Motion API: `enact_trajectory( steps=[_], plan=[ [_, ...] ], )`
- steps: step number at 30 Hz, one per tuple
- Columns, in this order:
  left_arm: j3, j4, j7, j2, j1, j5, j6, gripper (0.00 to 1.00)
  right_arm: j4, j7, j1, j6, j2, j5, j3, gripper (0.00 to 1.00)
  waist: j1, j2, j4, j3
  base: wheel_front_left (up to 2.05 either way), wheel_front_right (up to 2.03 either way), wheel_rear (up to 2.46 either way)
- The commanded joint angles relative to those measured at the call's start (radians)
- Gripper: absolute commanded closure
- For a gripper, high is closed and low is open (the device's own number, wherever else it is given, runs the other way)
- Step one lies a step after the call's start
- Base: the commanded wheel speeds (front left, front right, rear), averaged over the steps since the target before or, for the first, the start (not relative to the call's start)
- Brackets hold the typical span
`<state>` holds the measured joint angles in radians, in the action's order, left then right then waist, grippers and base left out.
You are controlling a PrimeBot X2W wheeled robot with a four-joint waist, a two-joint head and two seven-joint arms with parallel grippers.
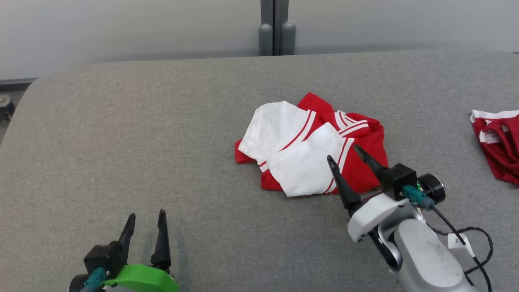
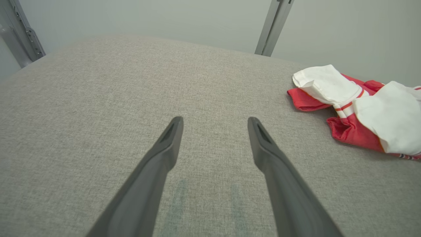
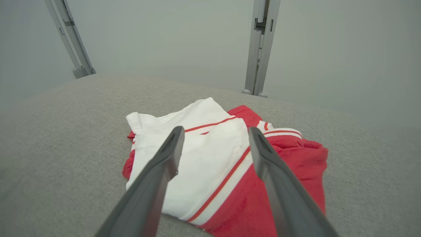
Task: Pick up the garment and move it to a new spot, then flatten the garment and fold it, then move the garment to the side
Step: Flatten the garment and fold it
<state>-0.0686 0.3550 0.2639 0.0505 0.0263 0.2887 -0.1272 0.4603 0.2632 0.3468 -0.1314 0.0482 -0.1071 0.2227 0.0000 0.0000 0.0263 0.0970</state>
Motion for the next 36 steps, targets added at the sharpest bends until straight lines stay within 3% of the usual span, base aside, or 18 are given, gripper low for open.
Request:
enact_trajectory(
  steps=[1,10,14,21,22,24,25,26,28,29,36],
  plan=[
    [-0.007,0.002,0.0,0.002,0.023,0.005,-0.004,0.0,0.02,0.002,0.04,0.002,0.005,0.003,0.004,0.0,0.0,0.0,0.022,0.022,0.0,0.0,0.0],
    [-0.055,0.015,0.0,0.002,0.069,0.033,-0.004,0.0,0.284,0.0,0.278,0.002,0.008,0.116,-0.039,0.0,0.0,0.0,0.068,0.085,0.0,0.0,0.0],
    [-0.065,0.016,0.0,0.002,0.076,0.042,-0.004,0.0,0.396,-0.003,0.328,0.002,0.009,0.137,-0.056,0.0,0.0,0.0,0.076,0.101,0.0,0.0,0.0],
    [-0.067,0.009,0.0,0.002,0.093,0.047,-0.004,0.0,0.487,0.001,0.353,0.002,0.007,0.128,-0.047,0.0,0.0,0.0,0.078,0.113,0.0,0.0,0.0],
    [-0.067,0.007,0.0,0.002,0.093,0.046,-0.004,0.0,0.485,0.002,0.358,0.002,0.006,0.124,-0.035,0.05,0.0,0.0,0.077,0.113,0.0,0.0,0.0],
    [-0.065,0.007,0.0,0.002,0.091,0.044,-0.004,0.0,0.477,0.002,0.356,0.002,0.006,0.112,-0.018,0.31,0.0,0.0,0.075,0.113,0.0,0.0,0.0],
    [-0.064,0.007,0.0,0.002,0.091,0.044,-0.004,0.0,0.475,0.002,0.354,0.002,0.006,0.109,-0.005,0.51,0.0,0.0,0.074,0.113,0.0,0.0,0.0],
    [-0.065,0.008,0.0,0.002,0.09,0.043,-0.004,0.0,0.475,0.003,0.352,0.002,0.006,0.102,0.005,0.59,0.0,0.0,0.073,0.112,0.0,0.0,0.0],
    [-0.067,0.009,0.0,0.002,0.09,0.042,-0.004,0.0,0.476,0.003,0.352,0.002,0.006,0.091,0.019,0.93,0.0,0.0,0.072,0.11,0.0,0.0,0.0],
    [-0.069,0.01,0.0,0.002,0.089,0.043,-0.004,0.0,0.479,0.003,0.353,0.002,0.008,0.086,0.024,1.0,0.0,0.0,0.073,0.108,0.0,0.0,0.0],
    [-0.079,0.023,0.0,0.002,0.077,0.048,-0.004,0.0,0.51,0.003,0.362,0.002,0.028,0.056,0.048,1.0,0.0,0.0,0.081,0.093,0.0,0.0,0.0]
  ],
)
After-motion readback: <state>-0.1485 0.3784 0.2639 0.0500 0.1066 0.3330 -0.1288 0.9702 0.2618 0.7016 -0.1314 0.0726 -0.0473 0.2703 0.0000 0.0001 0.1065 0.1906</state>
